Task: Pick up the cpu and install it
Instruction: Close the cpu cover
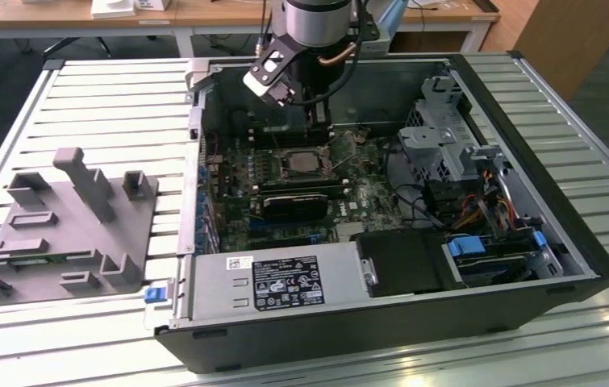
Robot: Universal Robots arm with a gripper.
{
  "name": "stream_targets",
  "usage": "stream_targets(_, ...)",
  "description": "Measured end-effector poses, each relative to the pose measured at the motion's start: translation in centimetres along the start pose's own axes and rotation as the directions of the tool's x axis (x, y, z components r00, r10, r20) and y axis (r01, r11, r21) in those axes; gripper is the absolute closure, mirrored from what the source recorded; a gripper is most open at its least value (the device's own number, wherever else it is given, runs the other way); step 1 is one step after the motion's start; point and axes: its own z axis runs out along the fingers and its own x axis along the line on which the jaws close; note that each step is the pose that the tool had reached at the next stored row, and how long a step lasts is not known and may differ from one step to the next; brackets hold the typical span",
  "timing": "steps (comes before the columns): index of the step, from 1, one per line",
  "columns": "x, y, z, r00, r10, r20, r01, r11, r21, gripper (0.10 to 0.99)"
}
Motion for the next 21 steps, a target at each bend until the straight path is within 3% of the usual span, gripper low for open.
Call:
stream_targets(10, 0.01, 1.09, 0.06, 1.0000, 0.000, 0.0003, 0.000, 1.0000, 0.004, 0.980)
stream_targets(21, -0.39, 1.42, 0.07, 1.0000, 0.000, 0.0003, 0.000, 1.0000, 0.004, 0.980)
